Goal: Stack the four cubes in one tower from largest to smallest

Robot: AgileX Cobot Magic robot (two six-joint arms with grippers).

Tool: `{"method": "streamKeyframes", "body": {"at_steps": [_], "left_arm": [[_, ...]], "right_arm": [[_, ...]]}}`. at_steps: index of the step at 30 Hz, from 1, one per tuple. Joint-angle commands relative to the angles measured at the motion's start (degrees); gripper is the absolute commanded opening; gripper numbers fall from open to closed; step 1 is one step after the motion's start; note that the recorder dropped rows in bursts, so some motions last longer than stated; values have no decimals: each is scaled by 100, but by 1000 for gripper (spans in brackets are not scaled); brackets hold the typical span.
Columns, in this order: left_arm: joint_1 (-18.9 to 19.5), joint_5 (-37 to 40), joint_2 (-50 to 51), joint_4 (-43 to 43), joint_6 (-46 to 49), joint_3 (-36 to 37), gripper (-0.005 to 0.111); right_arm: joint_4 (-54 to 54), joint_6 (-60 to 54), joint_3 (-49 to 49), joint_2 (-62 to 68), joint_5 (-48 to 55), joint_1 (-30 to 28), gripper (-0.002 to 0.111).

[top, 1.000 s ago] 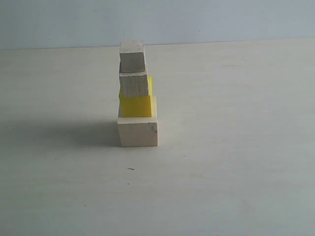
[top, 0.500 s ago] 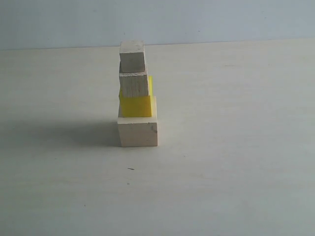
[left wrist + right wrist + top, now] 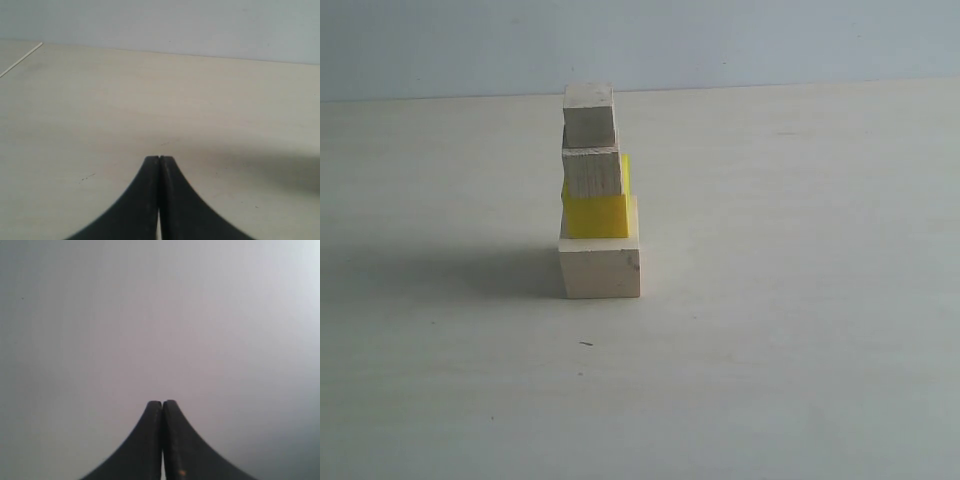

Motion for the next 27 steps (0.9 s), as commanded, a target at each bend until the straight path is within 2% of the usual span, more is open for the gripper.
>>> {"method": "streamKeyframes", "body": {"at_steps": [1,15,23,27], "left_arm": [[-12,-80,-35,-67,-20,18,0],[-12,-80,-35,-67,-20,18,0],[-12,-80,-35,-67,-20,18,0],[-12,-80,-35,-67,-20,18,0]], "right_arm": [[14,-15,33,-16,57,-20,0],[14,-54,33,-16,33,-20,0],[14,1274,33,-241,322,-911,0],[14,1334,33,-263,1044,-963,0]]}}
